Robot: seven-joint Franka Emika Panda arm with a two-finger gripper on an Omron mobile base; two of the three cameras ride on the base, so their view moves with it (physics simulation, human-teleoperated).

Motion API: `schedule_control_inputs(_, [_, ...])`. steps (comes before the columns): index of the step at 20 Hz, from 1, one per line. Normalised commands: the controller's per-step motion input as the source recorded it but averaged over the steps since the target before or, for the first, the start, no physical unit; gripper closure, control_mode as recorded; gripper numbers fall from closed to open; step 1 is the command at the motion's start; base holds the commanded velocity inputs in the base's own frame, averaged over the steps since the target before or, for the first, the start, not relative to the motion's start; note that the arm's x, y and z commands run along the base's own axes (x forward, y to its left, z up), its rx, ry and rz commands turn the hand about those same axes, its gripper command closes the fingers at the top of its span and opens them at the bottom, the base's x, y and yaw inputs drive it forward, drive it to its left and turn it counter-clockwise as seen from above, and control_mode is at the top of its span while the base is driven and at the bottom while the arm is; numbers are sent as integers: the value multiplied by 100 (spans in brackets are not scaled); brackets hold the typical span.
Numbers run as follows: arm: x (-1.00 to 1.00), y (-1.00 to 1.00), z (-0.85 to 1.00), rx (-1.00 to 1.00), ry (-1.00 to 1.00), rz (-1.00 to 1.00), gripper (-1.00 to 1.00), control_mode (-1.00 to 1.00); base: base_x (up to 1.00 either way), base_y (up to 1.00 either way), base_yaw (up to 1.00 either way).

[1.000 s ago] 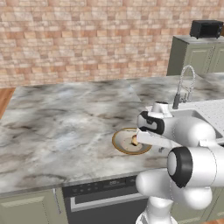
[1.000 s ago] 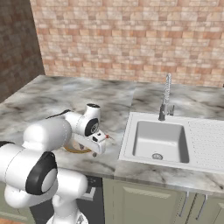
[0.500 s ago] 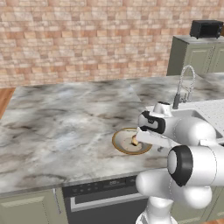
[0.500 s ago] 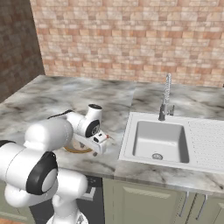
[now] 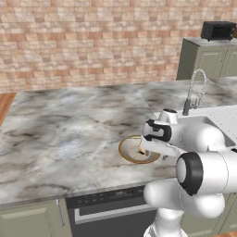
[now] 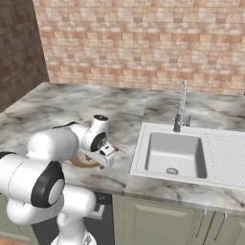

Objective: Dump the mushroom and kebab skewer from the bowl so the bowl can be washed. Place the bowl in the sink after clearing the leftovers.

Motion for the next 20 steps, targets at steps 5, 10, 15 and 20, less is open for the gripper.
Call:
schedule_control_inputs(5, [1, 0, -35, 0, -3, 0, -100, -100, 0, 0, 0])
schedule_control_inputs(10, [9, 0, -11, 0, -8, 0, -100, -100, 0, 0, 0])
schedule_control_inputs(15, [8, 0, 0, 2, -9, -2, -100, -100, 0, 0, 0])
schedule_control_inputs(20, [10, 0, 0, 0, -7, -3, 100, -100, 0, 0, 0])
